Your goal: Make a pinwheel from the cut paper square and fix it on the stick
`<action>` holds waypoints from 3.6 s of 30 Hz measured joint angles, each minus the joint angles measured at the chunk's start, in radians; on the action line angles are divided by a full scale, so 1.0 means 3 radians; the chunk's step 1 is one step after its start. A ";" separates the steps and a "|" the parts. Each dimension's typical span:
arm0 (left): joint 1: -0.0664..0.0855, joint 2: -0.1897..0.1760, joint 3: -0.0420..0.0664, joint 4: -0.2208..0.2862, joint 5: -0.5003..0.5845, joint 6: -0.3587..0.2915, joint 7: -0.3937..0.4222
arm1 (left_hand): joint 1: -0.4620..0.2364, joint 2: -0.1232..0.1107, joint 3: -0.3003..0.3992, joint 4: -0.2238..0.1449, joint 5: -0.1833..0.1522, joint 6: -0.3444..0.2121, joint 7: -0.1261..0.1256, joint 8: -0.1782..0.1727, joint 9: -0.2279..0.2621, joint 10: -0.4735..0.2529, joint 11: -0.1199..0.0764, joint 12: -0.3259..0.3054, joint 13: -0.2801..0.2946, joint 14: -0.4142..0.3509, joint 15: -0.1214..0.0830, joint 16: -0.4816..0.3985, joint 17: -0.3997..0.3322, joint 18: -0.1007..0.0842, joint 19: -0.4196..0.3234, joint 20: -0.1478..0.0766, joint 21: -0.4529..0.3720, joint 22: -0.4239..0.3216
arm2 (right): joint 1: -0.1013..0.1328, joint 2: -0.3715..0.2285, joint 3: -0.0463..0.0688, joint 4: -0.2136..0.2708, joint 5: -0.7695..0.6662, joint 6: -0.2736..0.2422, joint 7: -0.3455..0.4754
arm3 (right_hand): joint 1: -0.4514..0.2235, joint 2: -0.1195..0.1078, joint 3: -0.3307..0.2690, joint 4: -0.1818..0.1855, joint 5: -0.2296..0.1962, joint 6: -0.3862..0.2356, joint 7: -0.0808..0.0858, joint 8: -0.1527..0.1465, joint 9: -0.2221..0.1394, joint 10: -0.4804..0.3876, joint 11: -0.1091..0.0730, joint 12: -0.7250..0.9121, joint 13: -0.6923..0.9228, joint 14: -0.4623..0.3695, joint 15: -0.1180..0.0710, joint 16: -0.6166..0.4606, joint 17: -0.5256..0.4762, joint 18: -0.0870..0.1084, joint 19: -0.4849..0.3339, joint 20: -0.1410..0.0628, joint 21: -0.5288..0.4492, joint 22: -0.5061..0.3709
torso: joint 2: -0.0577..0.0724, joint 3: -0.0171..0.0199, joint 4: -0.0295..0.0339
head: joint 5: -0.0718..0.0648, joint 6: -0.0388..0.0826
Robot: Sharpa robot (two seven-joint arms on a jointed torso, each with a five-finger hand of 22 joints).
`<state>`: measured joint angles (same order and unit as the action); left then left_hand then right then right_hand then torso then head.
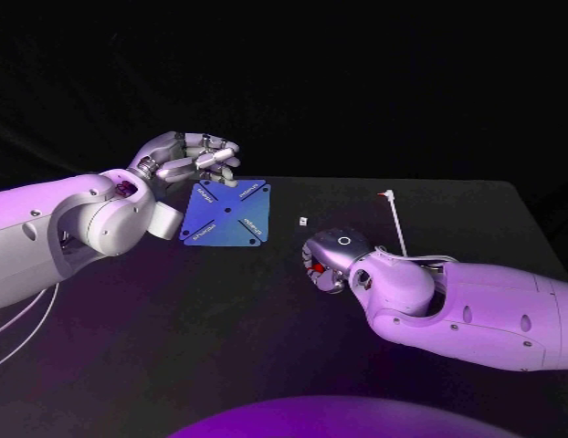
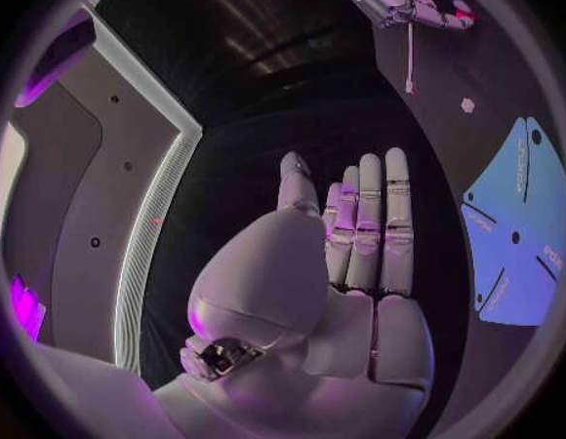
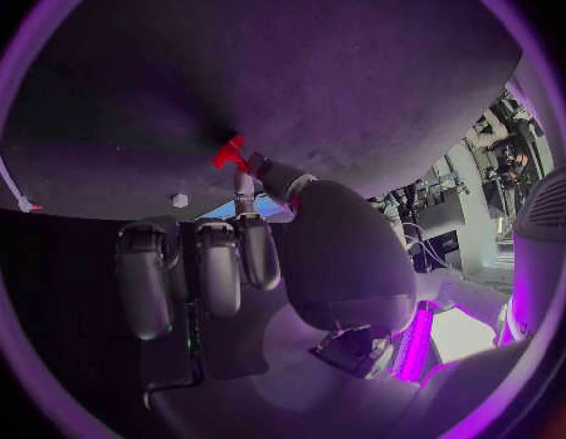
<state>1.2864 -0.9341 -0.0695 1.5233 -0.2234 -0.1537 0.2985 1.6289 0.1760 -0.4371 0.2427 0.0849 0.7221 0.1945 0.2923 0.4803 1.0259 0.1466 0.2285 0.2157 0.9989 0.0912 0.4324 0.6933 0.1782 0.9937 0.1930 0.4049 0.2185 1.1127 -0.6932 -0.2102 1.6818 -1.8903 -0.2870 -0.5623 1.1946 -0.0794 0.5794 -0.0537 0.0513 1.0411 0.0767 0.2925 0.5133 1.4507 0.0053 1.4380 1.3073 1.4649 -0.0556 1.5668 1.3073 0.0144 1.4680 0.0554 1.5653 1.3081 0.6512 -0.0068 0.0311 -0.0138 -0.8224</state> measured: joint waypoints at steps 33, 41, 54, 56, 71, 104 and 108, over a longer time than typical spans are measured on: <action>0.0000 -0.0010 0.0001 0.0014 -0.0001 0.0031 -0.0025 | -0.0013 0.0013 0.0000 0.0000 0.0000 -0.0012 -0.0012 0.0000 -0.0002 0.0000 0.0000 0.0000 -0.0003 0.0000 0.0000 -0.0013 -0.0003 0.0000 0.0013 0.0012 0.0000 -0.0003 | -0.0107 0.0254 0.0002 -0.0288 -0.0007 -0.0107 -0.0005 | -0.0114 -0.0114 0.0000 0.0000 -0.0004 -0.0049 0.0026 -0.0054 -0.0018 -0.0043 0.0018 -0.0073 0.0002 0.0000 0.0000 0.0000 0.0002 0.0000 -0.0012 -0.0012 0.0000 -0.0001 | -0.0001 0.0003 -0.0005 | 0.0014 -0.0011; 0.0000 -0.0013 0.0001 0.0014 -0.0001 0.0038 -0.0030 | -0.0013 0.0013 0.0000 0.0000 0.0000 -0.0012 -0.0012 0.0000 -0.0002 0.0000 0.0000 0.0000 -0.0003 0.0000 0.0000 -0.0013 -0.0003 0.0000 0.0012 0.0012 0.0000 -0.0004 | -0.0114 0.0267 0.0002 -0.0324 0.0024 -0.0168 0.0007 | -0.0163 -0.0194 0.0001 0.0001 -0.0004 -0.0165 0.0082 -0.0151 -0.0067 -0.0138 0.0053 -0.0176 0.0002 0.0002 0.0002 0.0000 0.0002 0.0000 -0.0012 -0.0012 0.0000 -0.0002 | -0.0002 0.0001 -0.0005 | 0.0014 -0.0007; 0.0000 -0.0019 0.0001 0.0012 -0.0002 0.0042 -0.0038 | -0.0013 0.0013 0.0000 0.0000 0.0000 -0.0012 -0.0012 0.0000 -0.0002 0.0000 0.0000 0.0000 -0.0006 0.0000 0.0000 -0.0013 -0.0006 0.0000 0.0012 0.0012 0.0000 -0.0006 | -0.0120 0.0260 0.0000 -0.0311 0.0058 -0.0318 0.0028 | -0.0221 -0.0401 -0.0055 0.0076 -0.0004 -0.0410 0.0182 -0.0351 -0.0175 -0.0252 0.0144 -0.0287 0.0002 0.0006 0.0091 0.0000 0.0001 0.0000 0.0000 0.0062 0.0000 -0.0002 | -0.0002 0.0001 -0.0005 | 0.0012 -0.0012; 0.0000 -0.0020 0.0001 0.0012 -0.0002 0.0043 -0.0039 | -0.0013 0.0013 0.0000 0.0000 -0.0015 -0.0012 -0.0012 0.0000 -0.0004 0.0000 0.0000 0.0000 -0.0005 0.0000 0.0000 -0.0013 -0.0006 0.0000 0.0012 0.0012 -0.0014 -0.0006 | -0.0120 0.0254 -0.0001 -0.0300 0.0059 -0.0357 0.0034 | -0.0231 -0.0444 -0.0074 0.0094 -0.0004 -0.0436 0.0198 -0.0374 -0.0188 -0.0264 0.0156 -0.0305 0.0002 -0.0001 0.0098 0.0000 0.0001 0.0000 -0.0012 0.0074 0.0000 -0.0002 | -0.0002 0.0001 -0.0005 | 0.0012 -0.0013; 0.0000 -0.0011 0.0000 -0.0036 -0.0038 0.0053 -0.0043 | -0.0013 0.0013 0.0000 0.0000 -0.0039 -0.0012 -0.0012 0.0018 -0.0005 0.0000 0.0000 0.0000 -0.0008 0.0000 0.0000 -0.0026 -0.0014 0.0000 0.0012 0.0012 -0.0029 -0.0015 | -0.0115 -0.0079 0.0014 0.0024 0.0246 -0.1050 0.0341 | -0.0252 -0.0491 -0.0210 0.0230 -0.0004 -0.0464 0.0203 -0.0390 -0.0225 -0.0269 0.0161 -0.0305 0.0001 0.0006 0.0115 0.0000 0.0001 0.0000 -0.0007 0.0091 0.0000 0.0000 | -0.0005 0.0003 -0.0010 | 0.0006 0.0037; -0.0176 0.0054 -0.0010 -0.0275 -0.0729 0.0017 0.0124 | -0.0048 -0.0058 0.0000 -0.0111 -0.0039 0.0138 0.0006 -0.0060 -0.0132 0.0126 0.0006 -0.0242 -0.0125 0.0031 0.0030 -0.0401 -0.0191 0.0000 -0.0047 0.0037 -0.0295 -0.0150 | 0.0139 -0.0953 0.0112 -0.0499 0.2253 -0.1262 0.1215 | -0.0095 -0.0482 -0.0373 0.0455 -0.0004 -0.0356 0.0179 -0.0317 -0.0220 -0.0346 0.0179 -0.0344 0.0000 0.0005 0.0138 0.0000 0.0000 0.0000 0.0000 0.0109 -0.0129 -0.0001 | -0.0049 0.0008 -0.0022 | -0.0290 0.0324; -0.0180 0.0054 -0.0009 -0.0260 -0.0705 0.0016 0.0127 | -0.0048 -0.0058 0.0000 -0.0111 -0.0024 0.0138 0.0007 -0.0060 -0.0132 0.0138 0.0017 -0.0249 -0.0125 0.0036 0.0035 -0.0401 -0.0191 0.0000 -0.0035 0.0048 -0.0295 -0.0150 | 0.0159 -0.0929 0.0118 -0.0680 0.2163 -0.1251 0.1068 | -0.0095 -0.0482 -0.0386 0.0469 -0.0004 -0.0346 0.0169 -0.0303 -0.0214 -0.0334 0.0166 -0.0344 0.0000 0.0006 0.0138 0.0000 0.0000 0.0000 0.0000 0.0109 -0.0129 -0.0001 | -0.0048 0.0008 -0.0022 | -0.0330 0.0325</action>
<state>1.2325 -0.9178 -0.0722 1.4452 -0.4349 -0.1490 0.3366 1.6146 0.1587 -0.4370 0.2095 0.0776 0.7636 0.1964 0.2743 0.4408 1.0672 0.1518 0.1537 0.1781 1.0096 0.1016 0.3122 0.6361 0.1781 0.9831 0.2075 0.3164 0.1735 1.1605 -0.9718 -0.1749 1.4778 -1.2412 -0.6623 -0.2420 1.1662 -0.2239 0.4635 0.0869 0.0500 0.9374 0.1274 0.2015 0.4491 1.3506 0.0551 1.3350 1.3074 1.4666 -0.0142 1.5668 1.3073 0.0144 1.4680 0.0879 1.5268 1.3076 0.6367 -0.0045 0.0244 -0.1129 -0.7250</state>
